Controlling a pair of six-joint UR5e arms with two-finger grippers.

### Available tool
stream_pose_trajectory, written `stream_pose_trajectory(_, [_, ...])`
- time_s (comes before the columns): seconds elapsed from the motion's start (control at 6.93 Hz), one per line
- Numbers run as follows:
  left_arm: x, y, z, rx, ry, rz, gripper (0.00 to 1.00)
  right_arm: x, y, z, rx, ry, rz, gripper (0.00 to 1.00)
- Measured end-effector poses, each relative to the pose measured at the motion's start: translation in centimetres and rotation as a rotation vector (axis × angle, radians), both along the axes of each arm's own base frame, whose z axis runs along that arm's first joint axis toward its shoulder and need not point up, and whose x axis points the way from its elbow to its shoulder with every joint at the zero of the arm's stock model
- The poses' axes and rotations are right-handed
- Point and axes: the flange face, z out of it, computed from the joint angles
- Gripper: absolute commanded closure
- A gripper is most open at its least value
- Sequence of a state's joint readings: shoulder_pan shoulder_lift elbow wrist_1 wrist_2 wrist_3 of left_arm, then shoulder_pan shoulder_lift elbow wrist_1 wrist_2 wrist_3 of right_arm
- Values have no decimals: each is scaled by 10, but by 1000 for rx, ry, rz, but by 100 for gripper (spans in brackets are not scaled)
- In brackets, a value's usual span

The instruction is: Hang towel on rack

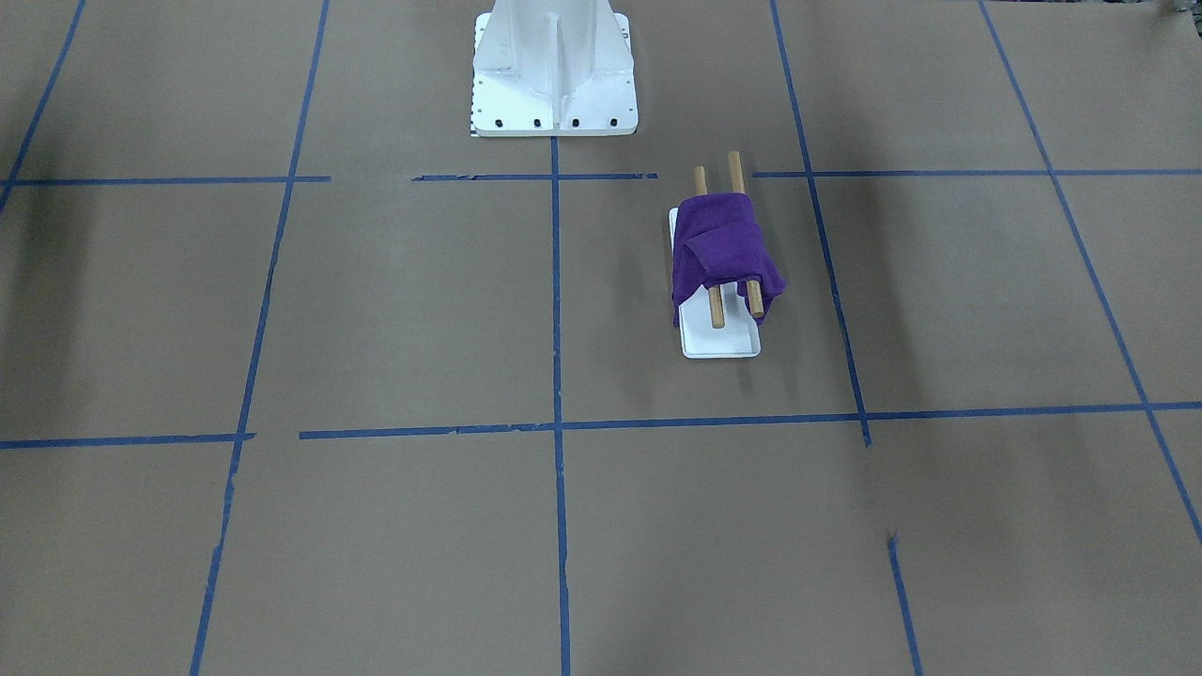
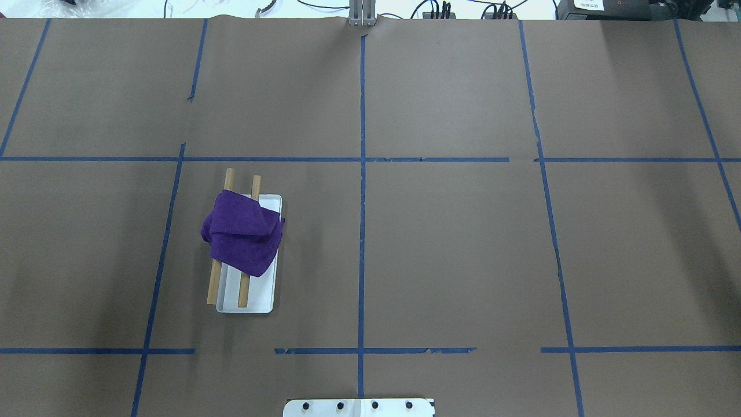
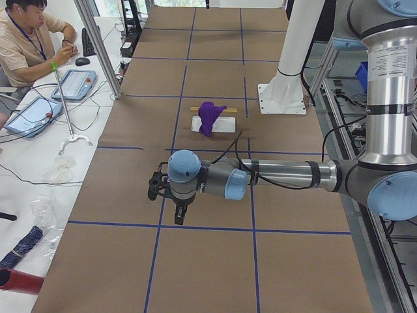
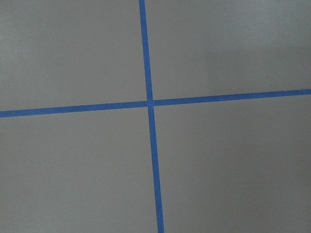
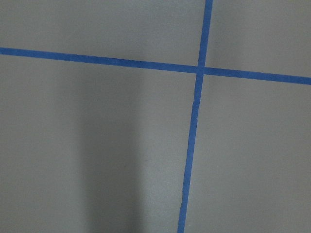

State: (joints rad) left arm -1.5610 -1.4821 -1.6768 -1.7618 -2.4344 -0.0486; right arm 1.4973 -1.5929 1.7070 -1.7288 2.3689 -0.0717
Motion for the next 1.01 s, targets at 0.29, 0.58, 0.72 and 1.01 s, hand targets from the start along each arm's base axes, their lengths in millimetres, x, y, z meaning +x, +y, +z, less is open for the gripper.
stream_pose_trajectory(0.29, [4,-1,-1,9,0,8,0,-2,-1,-2,6,-15,-1,0])
stream_pose_trajectory(0.58, [5,-1,-2,11,0,11,0,-2,-1,-3,12,-20,1,0])
stream_pose_trajectory(0.72, [5,-2,-5,18,0,12,0,-2,-1,-8,15,-23,11,0])
stream_pose_trajectory(1.01, [5,-3,-12,28,0,12,0,-2,2,-13,11,-25,27,0])
